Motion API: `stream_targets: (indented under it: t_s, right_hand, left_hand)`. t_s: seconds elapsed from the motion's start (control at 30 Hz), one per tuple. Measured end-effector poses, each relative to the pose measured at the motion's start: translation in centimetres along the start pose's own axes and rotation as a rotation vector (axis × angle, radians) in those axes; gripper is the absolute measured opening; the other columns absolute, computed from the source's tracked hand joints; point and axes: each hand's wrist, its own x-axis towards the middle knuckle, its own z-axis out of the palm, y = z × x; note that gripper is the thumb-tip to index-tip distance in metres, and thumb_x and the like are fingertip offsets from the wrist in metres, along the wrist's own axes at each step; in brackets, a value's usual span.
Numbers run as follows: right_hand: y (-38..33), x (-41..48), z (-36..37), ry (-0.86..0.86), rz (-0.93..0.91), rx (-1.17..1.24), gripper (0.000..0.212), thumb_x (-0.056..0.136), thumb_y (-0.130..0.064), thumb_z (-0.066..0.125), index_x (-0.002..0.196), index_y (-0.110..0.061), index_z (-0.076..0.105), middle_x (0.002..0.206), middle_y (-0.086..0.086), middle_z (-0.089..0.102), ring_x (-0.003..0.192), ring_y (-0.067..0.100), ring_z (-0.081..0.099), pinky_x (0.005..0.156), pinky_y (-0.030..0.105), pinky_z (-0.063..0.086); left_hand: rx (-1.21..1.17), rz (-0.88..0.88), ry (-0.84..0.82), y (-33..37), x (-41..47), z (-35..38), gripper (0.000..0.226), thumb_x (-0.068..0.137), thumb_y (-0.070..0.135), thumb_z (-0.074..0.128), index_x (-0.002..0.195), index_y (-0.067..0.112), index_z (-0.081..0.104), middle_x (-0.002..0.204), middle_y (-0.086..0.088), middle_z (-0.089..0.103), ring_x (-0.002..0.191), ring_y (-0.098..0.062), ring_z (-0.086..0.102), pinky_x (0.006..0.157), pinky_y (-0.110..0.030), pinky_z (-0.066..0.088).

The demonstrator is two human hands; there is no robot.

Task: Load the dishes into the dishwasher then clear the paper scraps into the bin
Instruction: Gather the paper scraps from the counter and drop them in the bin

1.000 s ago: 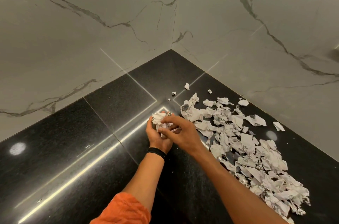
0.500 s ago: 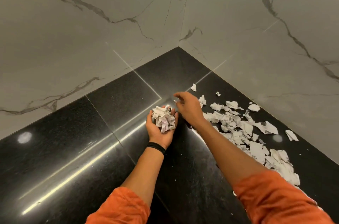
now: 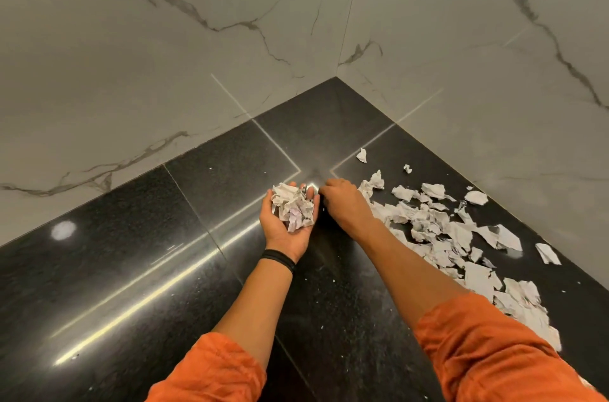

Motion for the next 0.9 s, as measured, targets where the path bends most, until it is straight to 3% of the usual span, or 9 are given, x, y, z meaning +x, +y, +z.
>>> stream_targets:
  t_s: [0.07, 0.13, 0.23, 0.3, 0.37, 0.5, 0.7, 0.8, 0.9]
  right_hand:
    - [-0.4, -1.2, -0.8, 0.102, 0.106, 0.2, 0.014, 0.09, -0.012, 0.062, 0.097, -0.011, 0.074, 0.096, 0.003, 0.07, 0.089, 0.021, 0.064, 0.076, 0.032, 0.047]
    - [-1.4, -2.9, -2.4, 0.286, 0.268, 0.58, 0.013, 0.088, -0.014, 0.069, 0.097, -0.015, 0.078, 0.091, -0.005, 0.074, 0.082, 0.007, 0.067, 0.076, 0.022, 0.05]
    - [-3.4, -5.0, -4.7, 0.318, 0.231, 0.899, 0.014, 0.086, -0.008, 0.073, 0.096, -0.016, 0.08, 0.087, -0.01, 0.077, 0.084, 0.004, 0.072, 0.082, 0.019, 0.056]
    - [-4.3, -5.9, -5.9, 0.267, 0.162, 0.907, 0.019, 0.087, -0.006, 0.073, 0.095, -0.022, 0.08, 0.084, -0.018, 0.075, 0.084, 0.002, 0.072, 0.083, 0.018, 0.056]
    - [-4.1, -6.5, -6.4, 0.249, 0.174, 0.862, 0.022, 0.089, -0.009, 0.072, 0.098, -0.027, 0.08, 0.081, -0.026, 0.071, 0.083, -0.003, 0.07, 0.08, 0.014, 0.054]
    - [-2.8, -6.6, -6.3, 0.208, 0.195, 0.782, 0.019, 0.092, -0.013, 0.07, 0.106, -0.021, 0.079, 0.091, -0.015, 0.075, 0.083, -0.013, 0.065, 0.076, 0.007, 0.048]
    - [0.3, -4.6, -5.9, 0.343, 0.328, 0.789, 0.015, 0.091, -0.014, 0.069, 0.1, -0.021, 0.079, 0.091, -0.013, 0.076, 0.087, 0.0, 0.07, 0.083, 0.023, 0.058]
    - [3.1, -1.9, -5.6, 0.319, 0.384, 0.643, 0.02, 0.092, -0.014, 0.068, 0.108, -0.021, 0.077, 0.099, -0.008, 0.076, 0.09, 0.001, 0.069, 0.089, 0.027, 0.057]
    - [6.1, 1.4, -5.4, 0.192, 0.419, 0.438, 0.032, 0.093, -0.013, 0.064, 0.124, -0.019, 0.071, 0.118, 0.002, 0.073, 0.106, 0.018, 0.067, 0.098, 0.034, 0.051]
  left_hand:
    - [0.009, 0.014, 0.007, 0.0, -0.5, -0.3, 0.048, 0.095, 0.045, 0.054, 0.126, 0.009, 0.062, 0.124, -0.015, 0.062, 0.106, -0.035, 0.068, 0.093, -0.049, 0.056]
    - [0.023, 0.017, 0.006, -0.2, -1.0, -0.5, 0.047, 0.095, 0.045, 0.054, 0.127, 0.01, 0.061, 0.124, -0.015, 0.062, 0.109, -0.035, 0.067, 0.095, -0.049, 0.055]
    - [0.032, -0.005, -0.04, -0.9, -2.1, -0.5, 0.043, 0.096, 0.045, 0.05, 0.112, 0.008, 0.066, 0.11, -0.013, 0.067, 0.098, -0.03, 0.068, 0.084, -0.043, 0.06]
    - [0.061, -0.03, -0.063, -1.4, -2.5, -0.4, 0.043, 0.097, 0.046, 0.047, 0.109, 0.01, 0.067, 0.101, -0.01, 0.07, 0.09, -0.025, 0.069, 0.077, -0.037, 0.059]
    - [0.075, -0.059, -0.077, -2.0, -2.9, -0.2, 0.045, 0.097, 0.048, 0.047, 0.11, 0.01, 0.068, 0.101, -0.009, 0.07, 0.092, -0.024, 0.068, 0.082, -0.038, 0.057]
    - [0.07, -0.079, -0.086, -2.8, -2.9, 0.6, 0.045, 0.098, 0.047, 0.046, 0.107, 0.009, 0.067, 0.096, -0.01, 0.07, 0.085, -0.025, 0.07, 0.074, -0.036, 0.06]
    - [0.018, -0.107, -0.073, -3.6, -1.0, 1.2, 0.05, 0.095, 0.047, 0.053, 0.13, 0.011, 0.059, 0.135, -0.015, 0.058, 0.111, -0.034, 0.064, 0.092, -0.05, 0.056]
    - [0.017, -0.097, -0.068, -3.6, 0.4, 1.8, 0.05, 0.095, 0.048, 0.052, 0.127, 0.011, 0.061, 0.136, -0.013, 0.056, 0.109, -0.034, 0.065, 0.095, -0.051, 0.054]
    - [0.025, -0.09, -0.058, -3.7, 1.7, 2.8, 0.048, 0.097, 0.048, 0.049, 0.119, 0.008, 0.065, 0.129, -0.014, 0.06, 0.104, -0.032, 0.067, 0.092, -0.048, 0.056]
